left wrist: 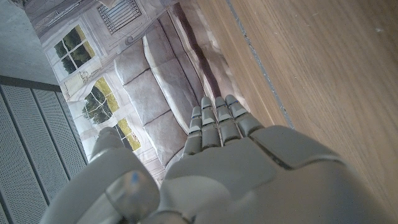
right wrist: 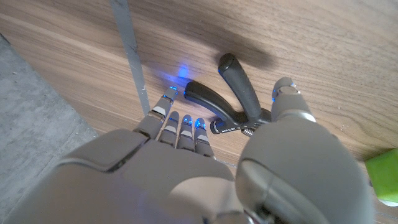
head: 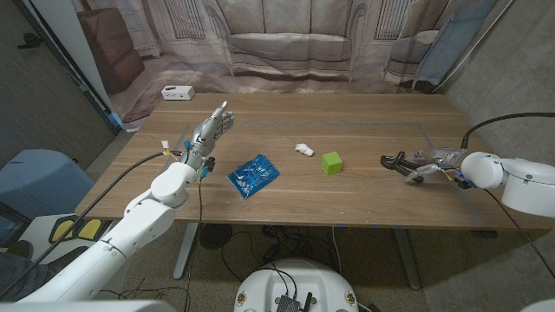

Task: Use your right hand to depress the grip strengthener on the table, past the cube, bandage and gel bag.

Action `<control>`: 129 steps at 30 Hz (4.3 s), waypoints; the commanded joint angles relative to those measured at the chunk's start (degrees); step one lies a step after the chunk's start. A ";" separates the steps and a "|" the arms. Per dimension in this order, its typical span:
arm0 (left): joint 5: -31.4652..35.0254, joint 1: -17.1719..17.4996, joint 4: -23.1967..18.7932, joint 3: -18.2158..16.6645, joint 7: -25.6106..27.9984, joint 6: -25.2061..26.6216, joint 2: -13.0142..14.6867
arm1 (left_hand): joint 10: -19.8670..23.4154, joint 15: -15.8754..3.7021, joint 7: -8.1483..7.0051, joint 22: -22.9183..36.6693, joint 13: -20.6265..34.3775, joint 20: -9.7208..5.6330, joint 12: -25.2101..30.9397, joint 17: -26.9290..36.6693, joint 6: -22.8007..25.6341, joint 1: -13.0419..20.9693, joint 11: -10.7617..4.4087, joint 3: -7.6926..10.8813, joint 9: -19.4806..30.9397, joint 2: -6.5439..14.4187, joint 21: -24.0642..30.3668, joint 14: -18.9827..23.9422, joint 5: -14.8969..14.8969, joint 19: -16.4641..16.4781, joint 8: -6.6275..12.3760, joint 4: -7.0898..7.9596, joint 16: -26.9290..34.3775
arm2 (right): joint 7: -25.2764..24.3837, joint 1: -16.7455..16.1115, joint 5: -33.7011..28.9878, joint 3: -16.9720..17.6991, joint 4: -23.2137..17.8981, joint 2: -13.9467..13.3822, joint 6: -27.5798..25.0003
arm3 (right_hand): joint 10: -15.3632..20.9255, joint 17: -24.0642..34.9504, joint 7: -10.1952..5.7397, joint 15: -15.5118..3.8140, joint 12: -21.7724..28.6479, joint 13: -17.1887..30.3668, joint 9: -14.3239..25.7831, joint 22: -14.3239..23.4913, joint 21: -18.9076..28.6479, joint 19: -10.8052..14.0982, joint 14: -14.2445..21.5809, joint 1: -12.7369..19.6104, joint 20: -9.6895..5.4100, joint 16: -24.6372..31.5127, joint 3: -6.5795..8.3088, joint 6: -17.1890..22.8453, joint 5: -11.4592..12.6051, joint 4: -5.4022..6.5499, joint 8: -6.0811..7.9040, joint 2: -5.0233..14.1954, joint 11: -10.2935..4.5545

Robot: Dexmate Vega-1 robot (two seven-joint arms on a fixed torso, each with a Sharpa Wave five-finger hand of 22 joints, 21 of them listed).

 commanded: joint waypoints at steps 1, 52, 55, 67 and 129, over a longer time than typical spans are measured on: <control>-0.06 -0.41 0.62 0.08 -0.21 -0.19 -0.29 | 0.71 0.12 -0.19 0.30 0.29 -0.09 -0.16 0.34 0.42 0.29 -0.06 0.36 0.14 0.09 0.10 0.68 -0.14 0.50 -0.14 -0.19 0.04 | 0.61 2.43 1.12 -2.06 1.74 0.71 0.27 | 1.70 0.15 0.20 -0.01 0.69 0.15 0.13 0.11 0.33 1.49 1.40 1.77 -0.08 0.27 0.87 1.34 0.47 -0.06 0.63 0.23 0.00; -0.93 0.04 1.59 -0.13 -0.46 -1.03 -0.54 | 1.05 0.13 -0.21 0.31 0.31 0.03 -0.32 0.35 0.71 0.26 -0.04 0.36 0.15 0.21 0.02 0.86 -0.16 0.60 -0.20 -0.11 -0.05 | -1.16 3.94 -6.59 -9.67 3.27 6.82 -0.11 | 14.62 0.66 -2.39 -3.70 2.93 0.11 0.36 0.11 1.62 17.28 16.26 14.39 -2.04 2.99 3.20 13.68 -0.01 0.28 2.14 2.48 -1.53; -0.94 0.18 1.47 -0.26 -0.37 -1.15 -0.52 | 1.05 0.12 -0.21 0.31 0.31 -0.03 -0.34 0.35 0.75 0.26 -0.11 0.36 0.15 0.22 0.01 0.98 -0.16 0.60 -0.20 -0.11 -0.01 | -0.50 4.19 -6.99 -9.93 3.41 6.97 -0.16 | 18.02 0.96 -2.71 -4.64 3.52 0.10 0.38 0.17 2.04 20.34 19.62 15.52 -2.82 4.10 2.90 17.13 -0.16 0.38 2.93 2.80 -1.90; -1.02 0.46 1.26 -0.42 -0.31 -1.17 -0.43 | 1.23 0.11 -0.19 0.31 0.32 0.06 -0.33 0.35 0.87 0.27 -0.05 0.37 0.15 0.26 -0.01 0.98 -0.16 0.60 -0.18 -0.10 -0.05 | -0.64 4.89 -10.84 -11.75 5.51 8.43 0.75 | 26.18 2.40 -4.23 -7.48 4.21 0.08 0.40 0.38 3.31 28.32 28.32 22.07 -4.91 7.82 3.10 24.67 -0.32 -0.24 4.09 4.99 -3.28; -0.78 -2.11 2.55 0.35 -0.93 -0.64 -0.76 | 1.39 0.04 -0.13 0.32 0.34 0.14 -0.52 0.35 1.12 0.26 -0.11 0.38 0.15 0.35 -0.06 1.16 -0.18 0.65 -0.25 -0.04 -0.11 | -30.41 -11.43 -4.40 7.07 -3.88 5.48 1.00 | 37.01 5.28 -6.20 -11.43 4.46 0.18 0.46 0.99 5.98 35.84 39.81 29.02 -6.61 12.97 2.65 35.81 -0.88 0.77 5.79 8.66 -5.78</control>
